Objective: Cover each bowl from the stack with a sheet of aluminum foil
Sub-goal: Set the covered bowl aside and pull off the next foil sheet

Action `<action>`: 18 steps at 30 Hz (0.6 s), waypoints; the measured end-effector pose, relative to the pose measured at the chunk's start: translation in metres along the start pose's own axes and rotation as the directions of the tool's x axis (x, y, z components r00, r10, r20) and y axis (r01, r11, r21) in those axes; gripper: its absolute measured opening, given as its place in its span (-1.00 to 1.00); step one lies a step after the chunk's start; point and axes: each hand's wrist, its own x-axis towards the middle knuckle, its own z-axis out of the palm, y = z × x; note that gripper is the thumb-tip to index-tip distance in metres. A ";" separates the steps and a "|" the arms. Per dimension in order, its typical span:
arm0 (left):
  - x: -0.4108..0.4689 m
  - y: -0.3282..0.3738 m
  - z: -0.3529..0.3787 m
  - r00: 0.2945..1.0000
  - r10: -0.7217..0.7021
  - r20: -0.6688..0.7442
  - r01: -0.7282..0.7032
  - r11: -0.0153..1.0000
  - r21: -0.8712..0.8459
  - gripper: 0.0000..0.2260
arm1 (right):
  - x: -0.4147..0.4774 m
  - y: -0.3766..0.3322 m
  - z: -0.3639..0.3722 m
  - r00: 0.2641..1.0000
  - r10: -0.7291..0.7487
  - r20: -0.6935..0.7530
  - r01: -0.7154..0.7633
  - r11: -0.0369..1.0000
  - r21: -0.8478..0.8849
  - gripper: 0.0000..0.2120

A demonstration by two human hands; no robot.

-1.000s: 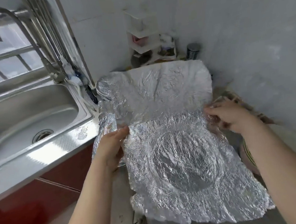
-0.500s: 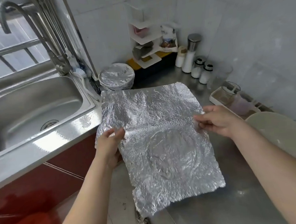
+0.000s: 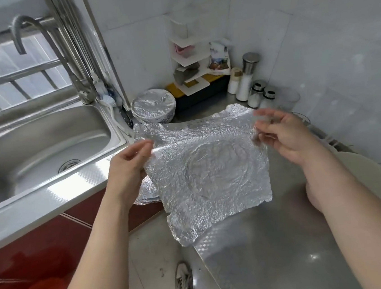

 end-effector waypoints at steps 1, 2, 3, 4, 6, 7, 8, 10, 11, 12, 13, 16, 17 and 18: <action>-0.001 0.003 -0.001 0.998 0.004 0.063 -0.009 0.997 0.074 -0.69 | 0.000 -0.001 -0.002 1.000 -0.010 0.013 0.010 1.000 -0.029 -0.76; -0.002 0.005 -0.004 0.994 0.007 0.107 -0.023 0.989 0.147 -0.63 | 0.000 -0.002 -0.003 1.000 -0.019 0.017 0.020 0.997 -0.071 -0.77; -0.003 0.007 -0.004 0.992 0.018 0.126 -0.044 0.976 0.213 -0.59 | 0.000 -0.002 -0.005 0.999 -0.034 0.012 0.035 0.991 -0.126 -0.76; -0.003 0.009 -0.004 0.993 0.028 0.115 -0.059 0.960 0.275 -0.58 | 0.001 -0.001 -0.006 0.998 -0.058 0.003 0.057 0.981 -0.186 -0.75; -0.001 0.011 -0.002 0.996 0.070 0.057 -0.087 0.917 0.388 -0.64 | 0.001 -0.002 -0.007 0.992 -0.125 -0.023 0.112 0.945 -0.306 -0.73; 0.000 0.012 -0.001 0.995 0.094 0.031 -0.098 0.894 0.438 -0.67 | 0.001 -0.002 -0.007 0.985 -0.168 -0.036 0.142 0.916 -0.376 -0.74; 0.000 0.013 0.001 0.993 0.118 0.007 -0.106 0.868 0.485 -0.71 | 0.001 -0.002 -0.007 0.977 -0.206 -0.045 0.165 0.880 -0.446 -0.75; 0.003 0.012 0.001 0.983 0.180 -0.040 -0.129 0.827 0.548 -0.75 | -0.002 -0.004 -0.004 0.963 -0.265 -0.047 0.195 0.806 -0.558 -0.76; 0.003 0.012 0.001 0.974 0.217 -0.063 -0.145 0.815 0.562 -0.78 | -0.002 -0.004 -0.002 0.957 -0.286 -0.043 0.207 0.781 -0.589 -0.76; 0.004 0.012 0.001 0.966 0.248 -0.080 -0.160 0.808 0.567 -0.80 | -0.002 -0.003 -0.001 0.953 -0.301 -0.040 0.217 0.765 -0.606 -0.76; 0.004 0.013 0.001 0.956 0.280 -0.088 -0.181 0.799 0.573 -0.80 | -0.002 -0.003 0.000 0.949 -0.313 -0.037 0.225 0.756 -0.614 -0.78; 0.007 0.020 0.007 0.914 0.388 -0.114 -0.251 0.765 0.593 -0.83 | 0.000 -0.008 0.005 0.935 -0.351 -0.047 0.250 0.749 -0.614 -0.83; 0.008 0.024 0.009 0.903 0.410 -0.132 -0.263 0.767 0.585 -0.87 | 0.001 -0.010 0.007 0.925 -0.376 -0.048 0.271 0.745 -0.610 -0.84; 0.011 0.028 0.012 0.893 0.425 -0.151 -0.273 0.776 0.569 -0.91 | 0.001 -0.014 0.009 0.912 -0.407 -0.055 0.297 0.746 -0.596 -0.84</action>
